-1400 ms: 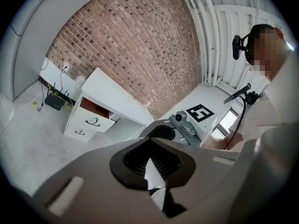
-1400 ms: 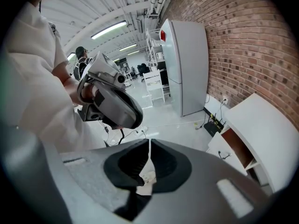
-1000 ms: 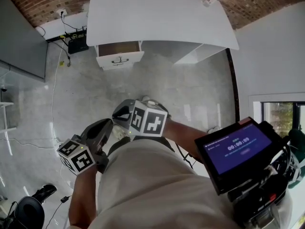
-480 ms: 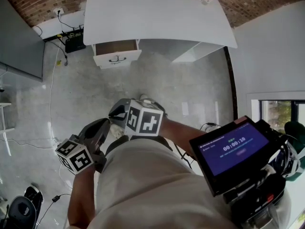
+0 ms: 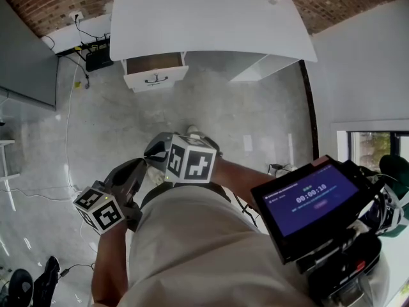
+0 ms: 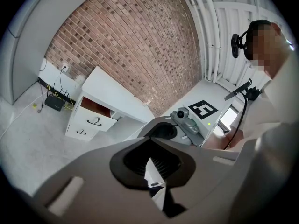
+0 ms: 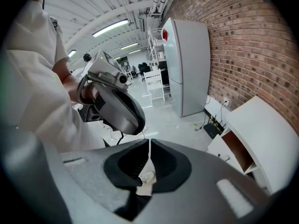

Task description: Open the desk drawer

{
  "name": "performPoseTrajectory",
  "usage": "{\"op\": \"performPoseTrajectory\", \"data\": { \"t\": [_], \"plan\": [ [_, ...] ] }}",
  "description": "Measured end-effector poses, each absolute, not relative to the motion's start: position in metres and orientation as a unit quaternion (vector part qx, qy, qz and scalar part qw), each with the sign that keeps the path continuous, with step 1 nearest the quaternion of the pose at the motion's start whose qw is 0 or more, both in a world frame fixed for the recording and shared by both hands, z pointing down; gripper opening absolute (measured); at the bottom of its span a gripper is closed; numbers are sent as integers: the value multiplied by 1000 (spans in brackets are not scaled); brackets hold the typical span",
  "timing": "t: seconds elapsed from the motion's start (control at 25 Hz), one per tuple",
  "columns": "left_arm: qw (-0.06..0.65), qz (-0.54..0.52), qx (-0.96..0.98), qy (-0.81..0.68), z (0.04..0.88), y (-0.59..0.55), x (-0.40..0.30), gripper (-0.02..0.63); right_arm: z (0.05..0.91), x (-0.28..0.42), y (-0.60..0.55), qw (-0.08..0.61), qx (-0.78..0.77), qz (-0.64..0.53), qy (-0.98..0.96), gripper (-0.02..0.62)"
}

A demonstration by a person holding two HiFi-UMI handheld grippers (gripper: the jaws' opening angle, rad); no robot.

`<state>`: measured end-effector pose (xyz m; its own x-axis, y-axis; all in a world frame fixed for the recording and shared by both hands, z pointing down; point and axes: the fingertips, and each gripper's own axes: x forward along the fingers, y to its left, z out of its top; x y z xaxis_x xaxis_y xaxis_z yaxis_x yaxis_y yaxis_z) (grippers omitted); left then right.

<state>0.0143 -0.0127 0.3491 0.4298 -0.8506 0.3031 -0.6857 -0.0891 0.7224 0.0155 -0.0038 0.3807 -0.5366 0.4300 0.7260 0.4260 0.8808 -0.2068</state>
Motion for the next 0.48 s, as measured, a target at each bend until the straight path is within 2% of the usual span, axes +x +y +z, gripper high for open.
{"op": "performPoseTrajectory", "data": {
  "t": [0.48],
  "plan": [
    [432,-86,732,-521,350,-13,12,5,381,12,-5,415,-240,-1,-877,15]
  ]
}}
